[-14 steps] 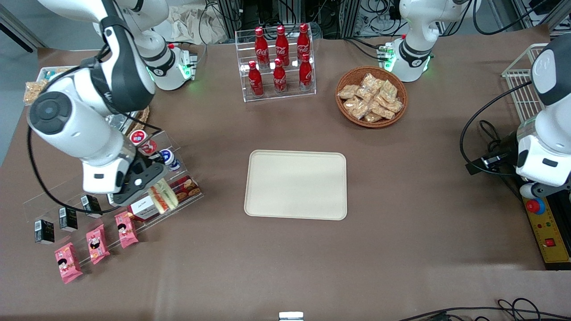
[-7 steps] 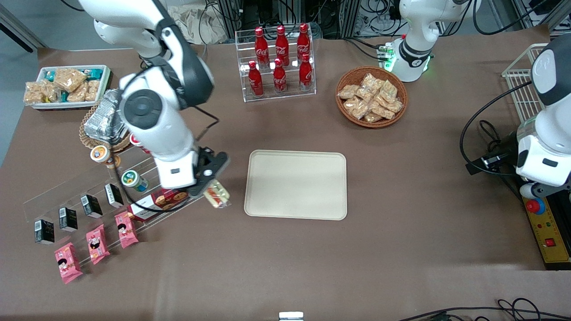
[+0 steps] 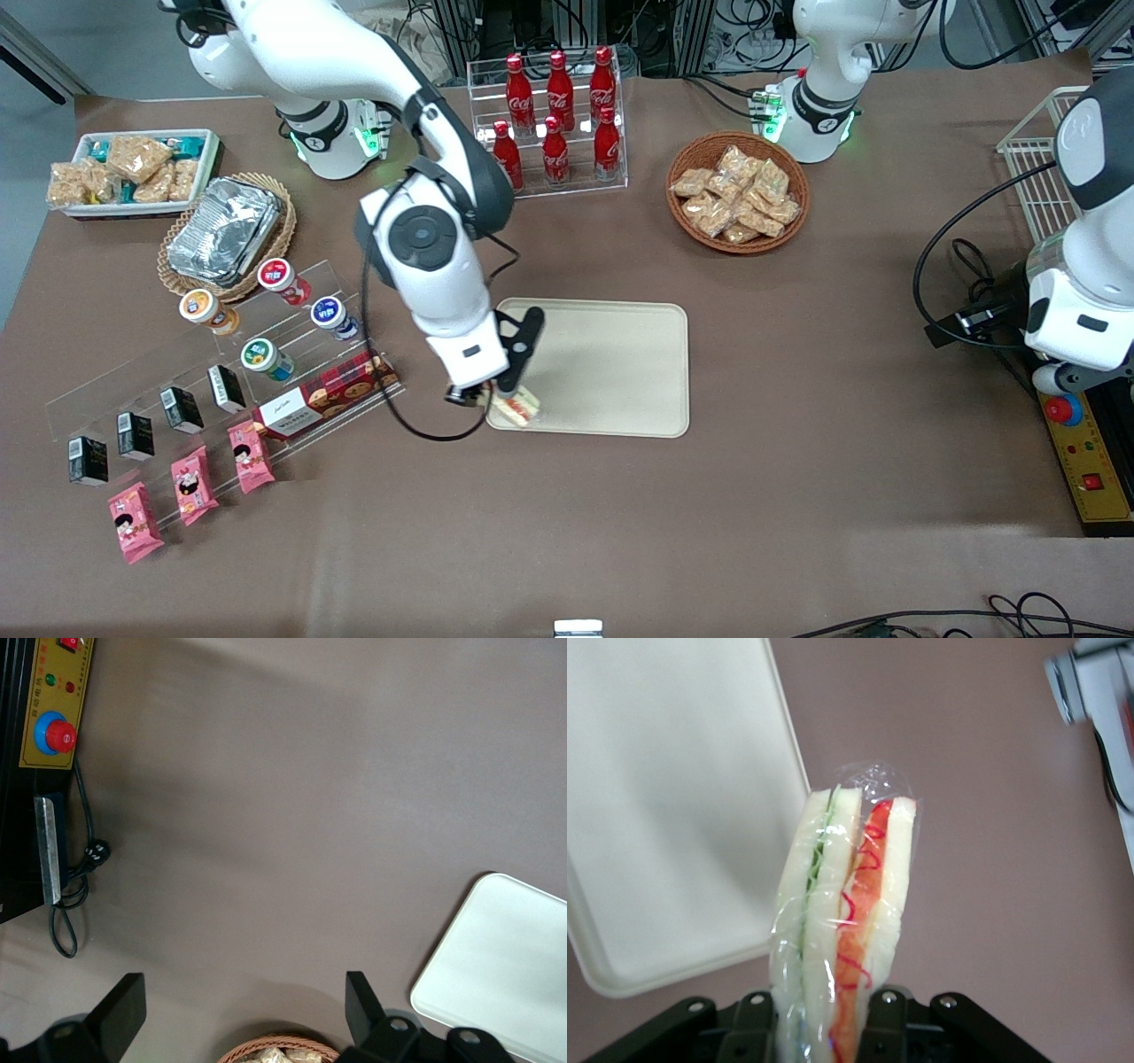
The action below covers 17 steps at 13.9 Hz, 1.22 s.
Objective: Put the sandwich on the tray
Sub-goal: 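Carry the sandwich over the cream tray with the right gripper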
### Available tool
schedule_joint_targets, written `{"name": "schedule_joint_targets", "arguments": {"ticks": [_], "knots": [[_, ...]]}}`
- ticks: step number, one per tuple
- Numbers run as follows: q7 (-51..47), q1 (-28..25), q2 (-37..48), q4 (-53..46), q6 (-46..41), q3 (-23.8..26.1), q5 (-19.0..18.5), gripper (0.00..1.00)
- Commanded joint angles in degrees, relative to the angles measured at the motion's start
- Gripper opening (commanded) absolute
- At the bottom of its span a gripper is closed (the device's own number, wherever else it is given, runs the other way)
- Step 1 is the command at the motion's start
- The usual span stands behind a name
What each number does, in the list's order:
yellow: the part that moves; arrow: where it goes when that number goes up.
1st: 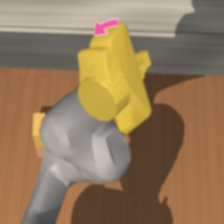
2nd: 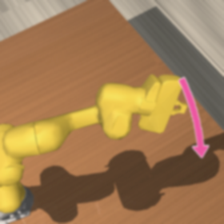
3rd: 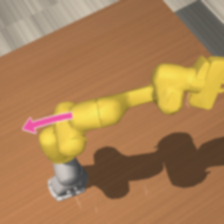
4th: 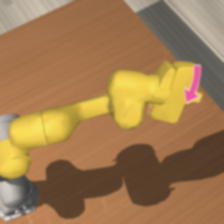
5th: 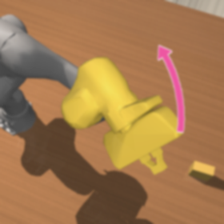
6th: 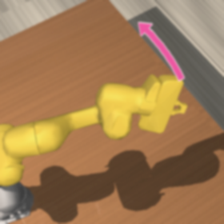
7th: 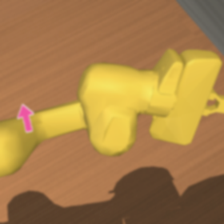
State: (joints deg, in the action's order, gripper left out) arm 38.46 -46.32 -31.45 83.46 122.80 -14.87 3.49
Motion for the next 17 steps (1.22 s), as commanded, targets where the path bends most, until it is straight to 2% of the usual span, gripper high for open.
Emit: {"name": "schedule_joint_targets", "arguments": {"ticks": [1, 4, 9, 14, 17], "knots": [[2.49, 0.09, -4.05, -2.42, 4.45, 2.46, 0.11, 0.25], [6.35, 0.09, -7.47, -2.42, 10.25, 4.58, 0.02, 0.25], [9.70, 0.09, -10.91, -2.42, 11.41, 5.46, 0.11, 0.25], [9.09, 0.09, -15.92, -2.42, 18.95, 7.75, 0.20, 0.25], [9.00, 0.09, -16.89, -2.51, 19.50, 7.75, 0.20, 0.25]]}}
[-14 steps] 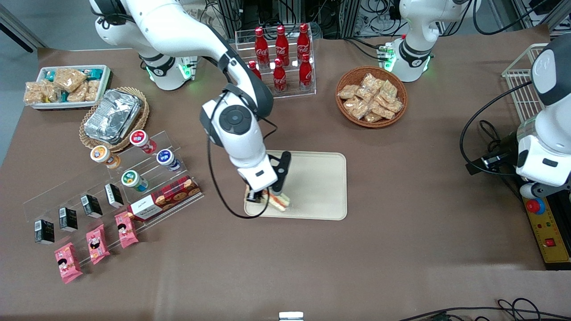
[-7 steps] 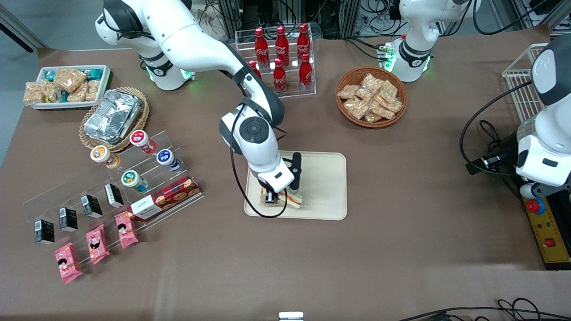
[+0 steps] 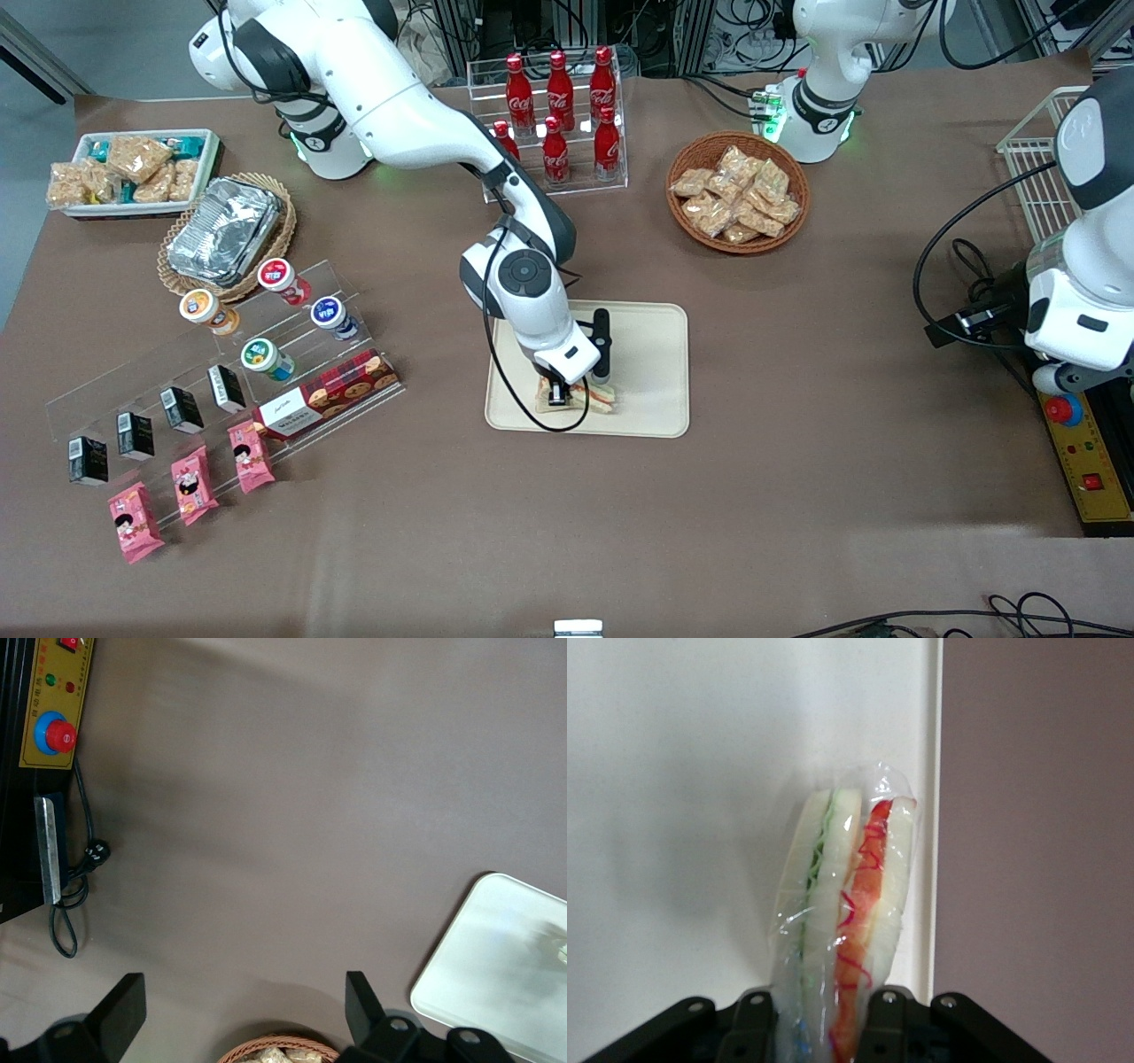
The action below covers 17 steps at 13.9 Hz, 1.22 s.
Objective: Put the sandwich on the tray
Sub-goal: 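Lower the sandwich onto the tray and open the right gripper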
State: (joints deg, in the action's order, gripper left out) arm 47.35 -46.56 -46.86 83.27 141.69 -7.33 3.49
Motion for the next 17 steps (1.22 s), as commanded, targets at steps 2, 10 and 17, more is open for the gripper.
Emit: {"name": "schedule_joint_targets", "arguments": {"ticks": [2, 10, 17], "knots": [[0.20, 0.33, -1.48, -2.32, 0.60, 0.30, 0.20, 0.25], [0.11, 0.77, -1.91, -2.24, 0.51, 0.30, 0.29, 0.98], [0.28, 1.30, 1.50, -2.06, -1.67, 0.48, 0.73, 0.98]]}}
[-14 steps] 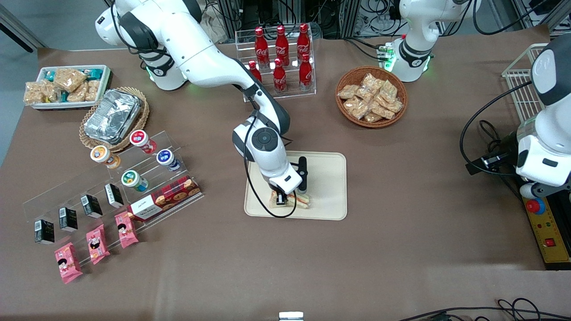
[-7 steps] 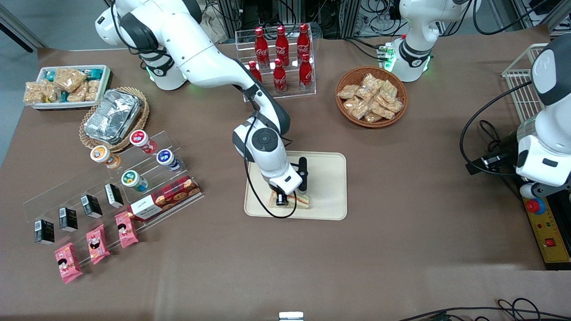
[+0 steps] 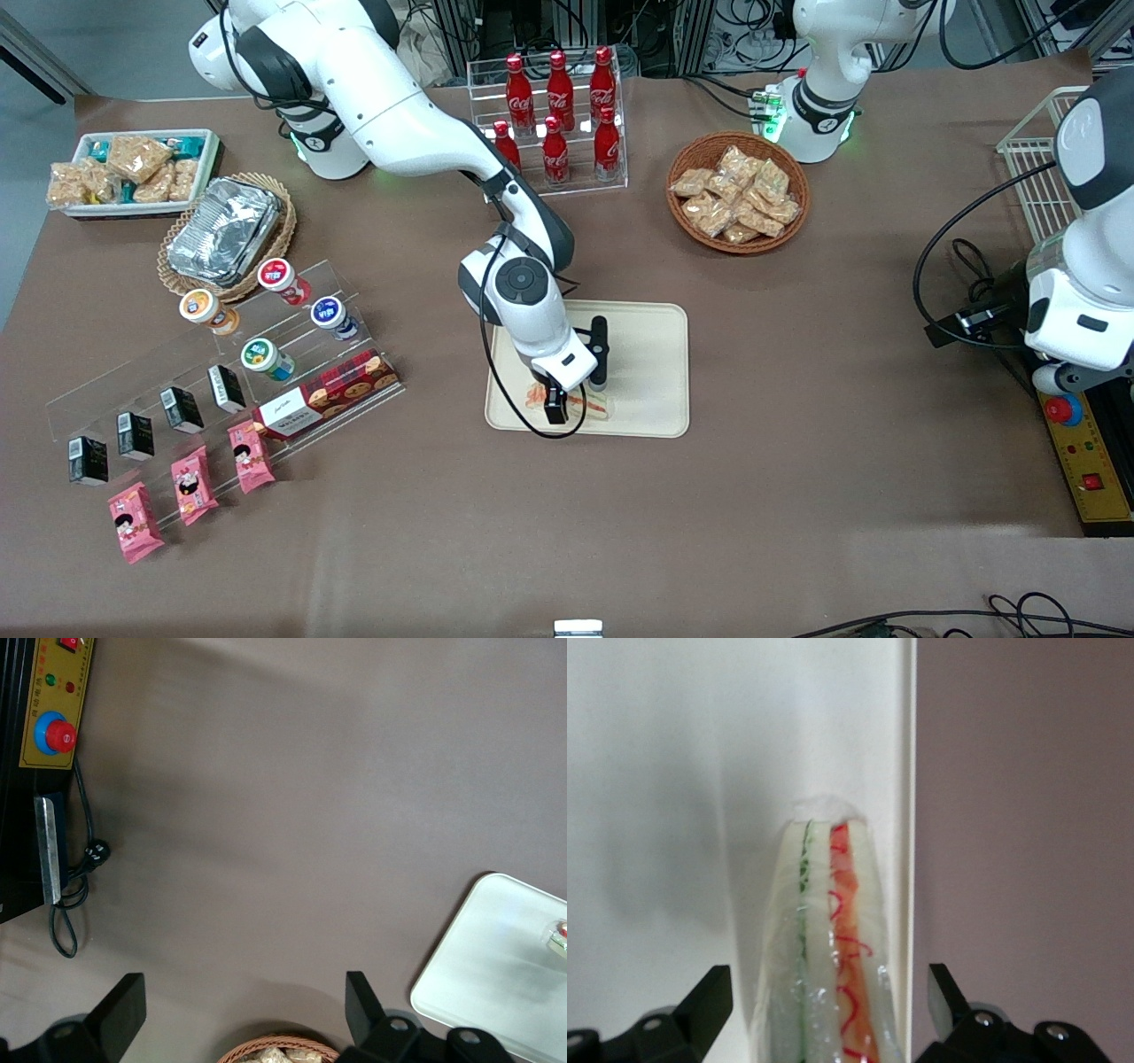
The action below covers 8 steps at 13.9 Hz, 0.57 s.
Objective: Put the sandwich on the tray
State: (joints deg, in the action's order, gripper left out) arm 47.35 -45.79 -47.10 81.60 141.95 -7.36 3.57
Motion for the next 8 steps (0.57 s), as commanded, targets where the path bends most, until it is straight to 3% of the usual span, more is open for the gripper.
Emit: {"name": "schedule_joint_targets", "arguments": {"ticks": [1, 3, 5, 8], "knots": [[0.20, 0.62, 2.97, -0.39, -3.59, 0.50, 1.51, 0.98], [0.29, 0.62, 5.61, -0.13, -7.72, 0.24, 4.59, 0.98], [0.29, 1.23, 9.03, 0.22, -12.20, -0.20, 4.86, 0.98], [0.55, 6.66, 13.60, 0.31, -19.49, -0.20, 8.45, 0.98]]}}
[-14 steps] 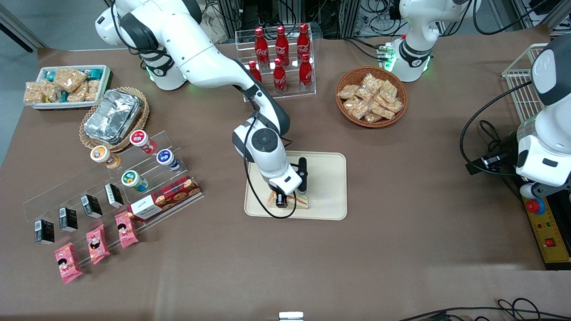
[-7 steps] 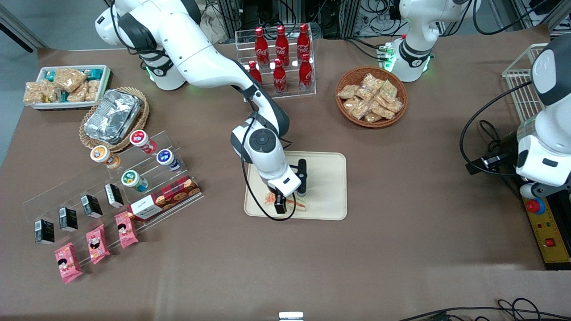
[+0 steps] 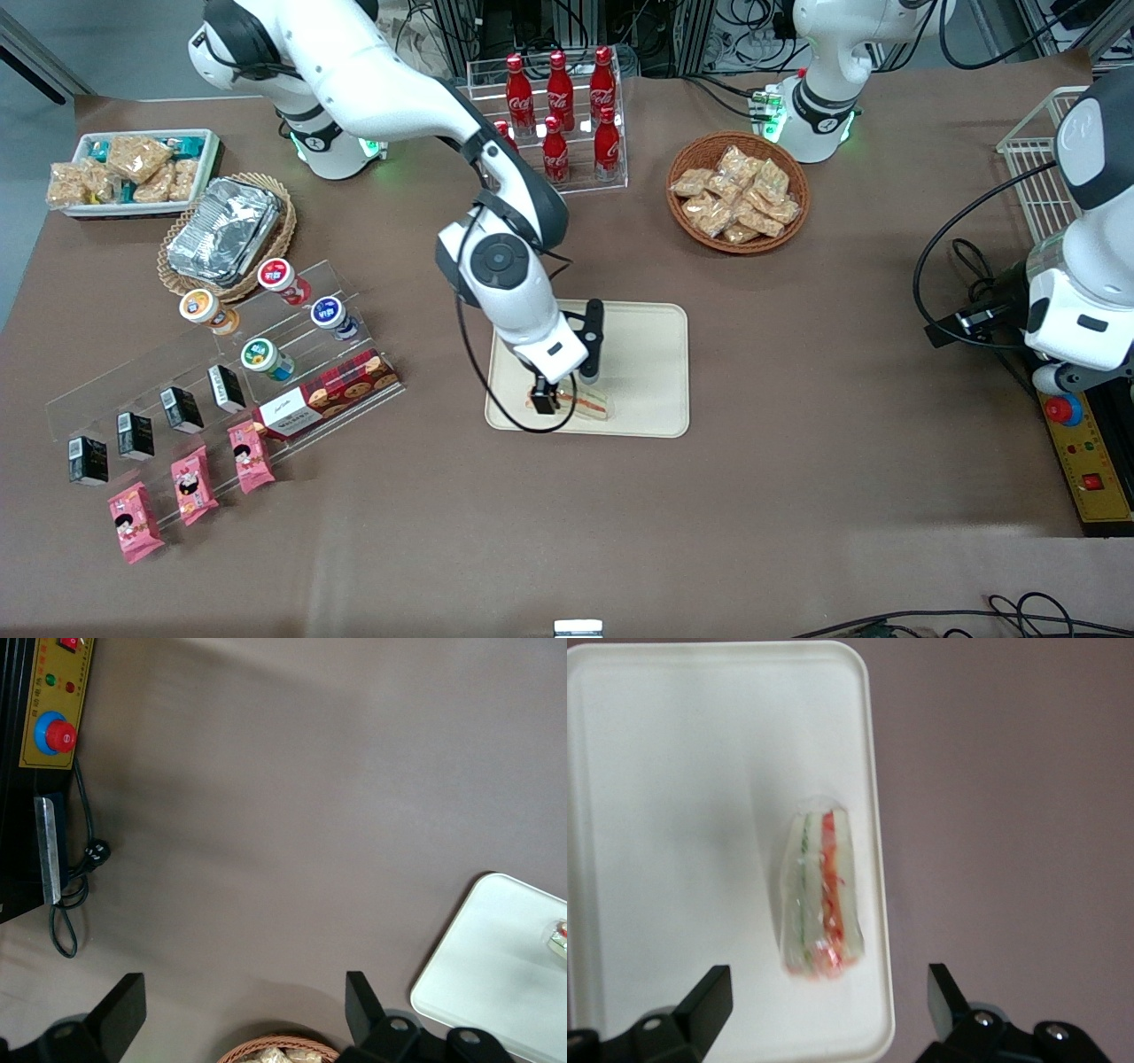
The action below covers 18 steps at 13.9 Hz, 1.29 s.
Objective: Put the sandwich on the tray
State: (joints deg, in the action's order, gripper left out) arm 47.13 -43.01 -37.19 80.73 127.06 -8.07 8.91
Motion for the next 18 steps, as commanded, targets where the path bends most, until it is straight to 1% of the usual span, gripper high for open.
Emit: {"name": "schedule_joint_targets", "arguments": {"ticks": [1, 3, 5, 8, 13, 14, 16, 18], "knots": [[0.77, 5.73, 5.01, 1.18, -6.63, 0.51, 3.74, 0.98], [0.42, 8.72, 7.99, 1.10, -10.94, 0.42, 3.75, 0.98], [0.42, 12.93, 10.20, 1.10, -14.37, 0.33, 3.83, 0.98], [0.34, 19.52, 12.92, 1.18, -17.19, 0.33, 3.83, 0.98], [0.07, 28.23, 15.74, 1.89, -22.38, 0.42, 3.75, 0.98], [-0.89, 29.46, 16.61, 1.89, -22.73, 0.42, 3.48, 0.98], [-8.59, 31.83, 17.76, 1.89, -23.26, 0.60, 2.34, 0.98], [-14.50, 33.77, 18.73, 1.89, -25.98, 0.77, 0.85, 0.98]]}}
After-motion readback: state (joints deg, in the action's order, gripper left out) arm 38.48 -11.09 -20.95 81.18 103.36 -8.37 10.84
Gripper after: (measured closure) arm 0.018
